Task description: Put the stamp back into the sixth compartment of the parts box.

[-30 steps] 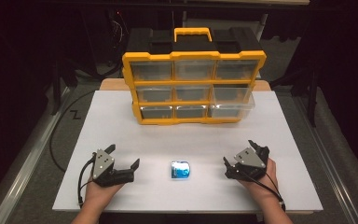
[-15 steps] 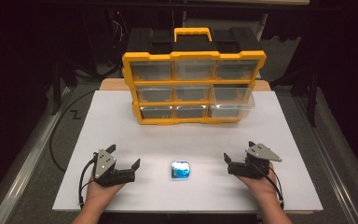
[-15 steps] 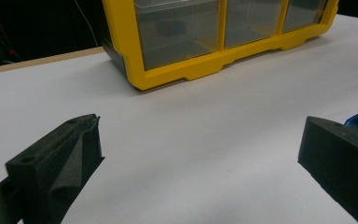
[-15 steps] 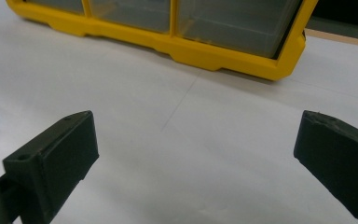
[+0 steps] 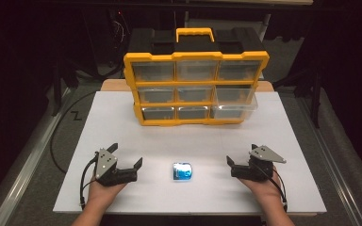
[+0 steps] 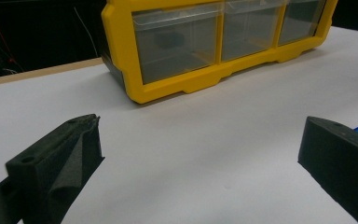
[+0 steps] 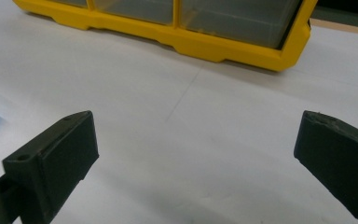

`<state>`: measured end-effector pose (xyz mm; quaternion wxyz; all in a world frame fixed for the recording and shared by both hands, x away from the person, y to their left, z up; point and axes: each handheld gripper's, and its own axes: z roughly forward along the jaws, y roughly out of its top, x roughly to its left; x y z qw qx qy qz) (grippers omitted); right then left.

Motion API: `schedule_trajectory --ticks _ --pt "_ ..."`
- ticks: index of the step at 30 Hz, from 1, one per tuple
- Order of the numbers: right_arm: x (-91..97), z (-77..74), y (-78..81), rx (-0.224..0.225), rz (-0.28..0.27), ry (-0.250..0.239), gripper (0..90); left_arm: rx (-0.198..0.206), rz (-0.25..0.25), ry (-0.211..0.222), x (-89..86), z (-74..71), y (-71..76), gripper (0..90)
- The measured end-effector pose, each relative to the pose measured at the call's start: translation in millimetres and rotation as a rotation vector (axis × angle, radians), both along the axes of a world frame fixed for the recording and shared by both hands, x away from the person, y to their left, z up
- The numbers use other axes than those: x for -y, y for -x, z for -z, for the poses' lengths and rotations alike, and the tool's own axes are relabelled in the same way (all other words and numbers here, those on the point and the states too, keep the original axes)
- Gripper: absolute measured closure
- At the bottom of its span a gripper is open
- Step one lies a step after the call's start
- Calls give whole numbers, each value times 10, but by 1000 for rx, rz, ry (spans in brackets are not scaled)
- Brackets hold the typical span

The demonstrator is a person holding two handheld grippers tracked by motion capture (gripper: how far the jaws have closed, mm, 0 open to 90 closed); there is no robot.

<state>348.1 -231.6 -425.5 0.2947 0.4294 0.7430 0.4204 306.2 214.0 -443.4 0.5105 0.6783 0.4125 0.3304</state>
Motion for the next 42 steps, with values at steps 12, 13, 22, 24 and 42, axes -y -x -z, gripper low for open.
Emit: schedule_trajectory --ticks 12,13,22,24,42 --pt "13 18 -33 -45 -7 8 10 -12 10 -9 34 3 13 4" --pt "13 18 -33 -45 -7 8 10 -12 10 -9 34 3 13 4" --pt "-27 62 -40 -122 -31 65 9 -8 -6 -5 18 -19 29 4" --pt "-24 55 -45 -142 -23 57 9 -12 5 -8 21 -19 24 4" --pt "-172 5 -100 -326 -102 191 9 -4 55 3 25 -21 23 4"
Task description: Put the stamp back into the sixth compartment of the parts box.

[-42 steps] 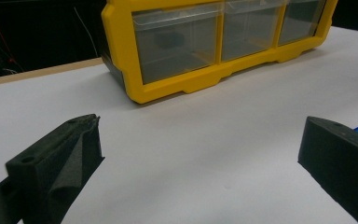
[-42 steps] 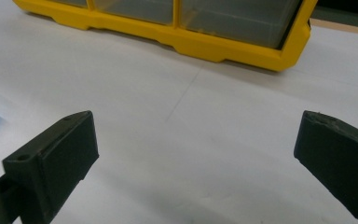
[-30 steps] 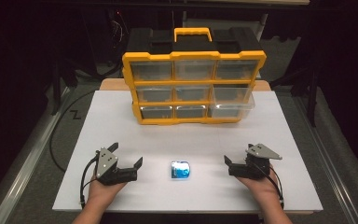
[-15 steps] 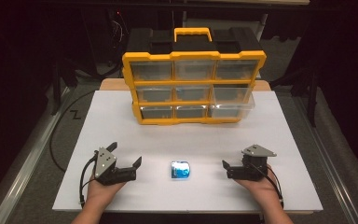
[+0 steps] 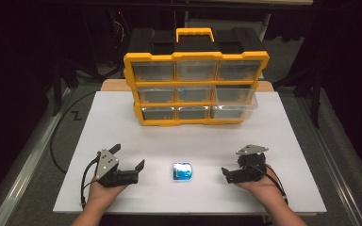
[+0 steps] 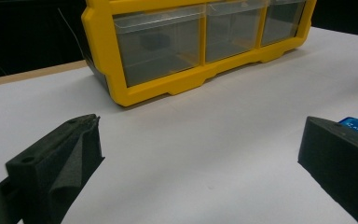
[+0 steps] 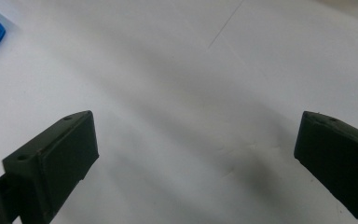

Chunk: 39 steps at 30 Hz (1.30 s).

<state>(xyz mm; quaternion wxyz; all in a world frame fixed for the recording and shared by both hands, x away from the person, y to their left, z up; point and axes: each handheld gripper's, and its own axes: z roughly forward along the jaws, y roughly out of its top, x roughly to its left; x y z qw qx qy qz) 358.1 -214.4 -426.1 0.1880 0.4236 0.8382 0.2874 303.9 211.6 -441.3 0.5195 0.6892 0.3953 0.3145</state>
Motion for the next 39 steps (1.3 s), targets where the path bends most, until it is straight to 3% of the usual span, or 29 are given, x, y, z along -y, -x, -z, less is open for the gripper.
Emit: schedule_trajectory --ticks 18,25,32,39 --pt "-62 -91 -41 -133 -93 123 9 0 17 2 -1 -2 16 4" --pt "-72 -102 -59 -176 -112 128 9 2 21 0 1 -2 22 4" --pt "-121 -144 -94 -231 -185 183 9 3 24 1 1 -4 29 4" --pt "-204 -168 -107 -260 -234 204 9 4 25 0 2 -4 31 4"
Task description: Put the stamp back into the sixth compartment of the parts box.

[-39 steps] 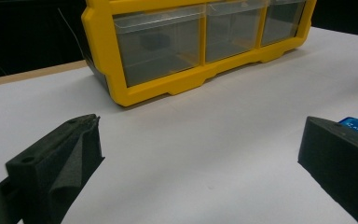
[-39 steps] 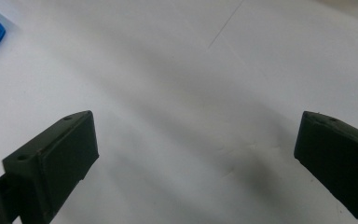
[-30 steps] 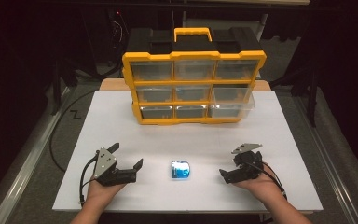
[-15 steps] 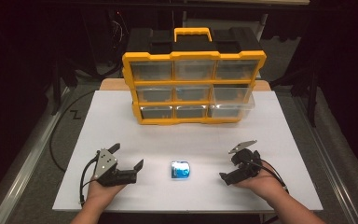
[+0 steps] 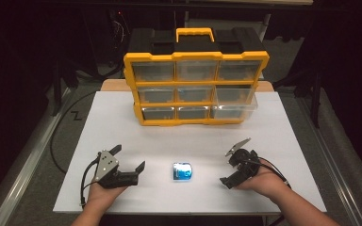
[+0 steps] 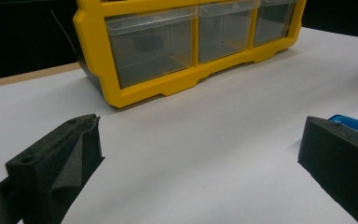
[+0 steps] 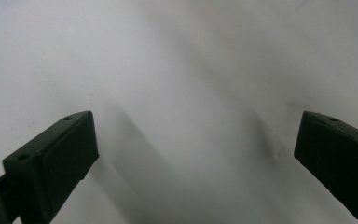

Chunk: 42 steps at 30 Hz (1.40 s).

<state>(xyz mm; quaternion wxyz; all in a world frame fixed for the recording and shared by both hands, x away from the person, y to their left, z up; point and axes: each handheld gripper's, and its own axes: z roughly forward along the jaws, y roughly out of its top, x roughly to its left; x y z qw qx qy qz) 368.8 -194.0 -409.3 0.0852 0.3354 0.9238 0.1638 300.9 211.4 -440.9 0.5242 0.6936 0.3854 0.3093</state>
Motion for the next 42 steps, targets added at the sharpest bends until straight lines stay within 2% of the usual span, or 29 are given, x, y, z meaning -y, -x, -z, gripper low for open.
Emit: schedule_trajectory --ticks 1,4,5,8,17,32,37,42 --pt "-37 -2 -7 -11 -28 6 9 1 1 0 -1 -1 1 4" --pt "-79 -3 -7 -20 -39 13 9 1 1 1 -3 -1 1 4" --pt "-119 -5 -12 -18 -62 25 9 2 2 1 -3 -2 1 4" --pt "-162 -6 -12 -25 -70 19 9 3 2 3 -2 -2 2 4" --pt "-397 -31 -22 -39 -187 41 9 4 3 6 -6 -3 2 4" --pt "-716 -9 -20 -49 -283 63 9 4 3 4 -13 -6 5 4" --pt "-847 12 -25 -56 -337 70 10 3 5 7 -18 -7 7 4" --pt "-936 21 -22 -57 -359 75 11 3 5 7 -19 -5 6 4"
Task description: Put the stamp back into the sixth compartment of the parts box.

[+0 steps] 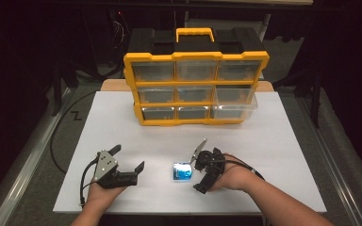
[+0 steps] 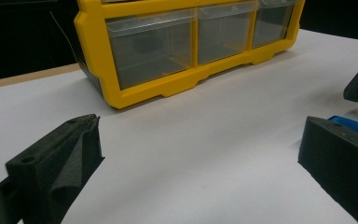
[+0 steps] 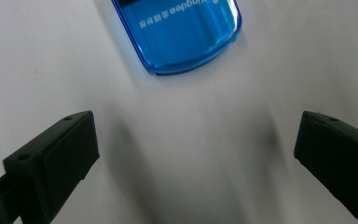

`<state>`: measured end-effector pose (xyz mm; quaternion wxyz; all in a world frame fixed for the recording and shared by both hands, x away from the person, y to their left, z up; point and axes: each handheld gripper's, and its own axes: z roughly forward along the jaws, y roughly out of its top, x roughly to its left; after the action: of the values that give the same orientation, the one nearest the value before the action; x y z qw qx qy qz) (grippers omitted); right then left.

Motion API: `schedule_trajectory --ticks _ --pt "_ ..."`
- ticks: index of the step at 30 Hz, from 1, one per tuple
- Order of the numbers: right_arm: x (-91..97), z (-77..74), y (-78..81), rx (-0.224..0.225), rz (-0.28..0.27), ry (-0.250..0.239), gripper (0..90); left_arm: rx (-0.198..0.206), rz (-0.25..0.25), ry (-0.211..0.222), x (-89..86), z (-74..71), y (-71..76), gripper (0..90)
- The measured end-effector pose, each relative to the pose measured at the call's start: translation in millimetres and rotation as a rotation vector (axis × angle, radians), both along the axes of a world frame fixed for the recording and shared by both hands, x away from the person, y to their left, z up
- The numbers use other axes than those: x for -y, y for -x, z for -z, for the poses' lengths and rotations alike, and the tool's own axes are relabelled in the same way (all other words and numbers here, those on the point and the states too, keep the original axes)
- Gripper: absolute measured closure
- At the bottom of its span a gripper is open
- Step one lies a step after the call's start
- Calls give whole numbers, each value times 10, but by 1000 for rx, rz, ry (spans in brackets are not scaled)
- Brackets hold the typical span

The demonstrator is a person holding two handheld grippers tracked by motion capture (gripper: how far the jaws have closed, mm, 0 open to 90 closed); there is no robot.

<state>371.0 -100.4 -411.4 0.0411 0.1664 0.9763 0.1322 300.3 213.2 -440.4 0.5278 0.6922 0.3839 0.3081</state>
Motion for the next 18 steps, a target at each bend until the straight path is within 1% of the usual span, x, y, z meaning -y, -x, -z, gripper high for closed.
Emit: schedule_trajectory --ticks 1,2,6,7,8,9,11,18 --pt "-15 -3 0 -1 -4 6 11 0 0 0 -1 -1 1 4" --pt "-38 4 0 1 -18 1 11 0 0 1 -1 -1 1 4" --pt "-100 6 0 -2 -32 -2 14 -1 1 0 -2 1 0 4" --pt "-115 8 -5 0 -44 -5 17 -1 1 -1 -3 1 0 4" --pt "-134 6 0 -6 -42 0 21 -1 2 0 -3 1 1 4" --pt "-163 11 1 -6 -56 -9 30 -1 2 -1 -2 1 1 4" --pt "-191 9 -3 -5 -67 -5 33 0 3 -1 -2 1 0 4" --pt "-265 18 -25 -5 -84 -1 47 1 4 0 -2 3 -6 4"
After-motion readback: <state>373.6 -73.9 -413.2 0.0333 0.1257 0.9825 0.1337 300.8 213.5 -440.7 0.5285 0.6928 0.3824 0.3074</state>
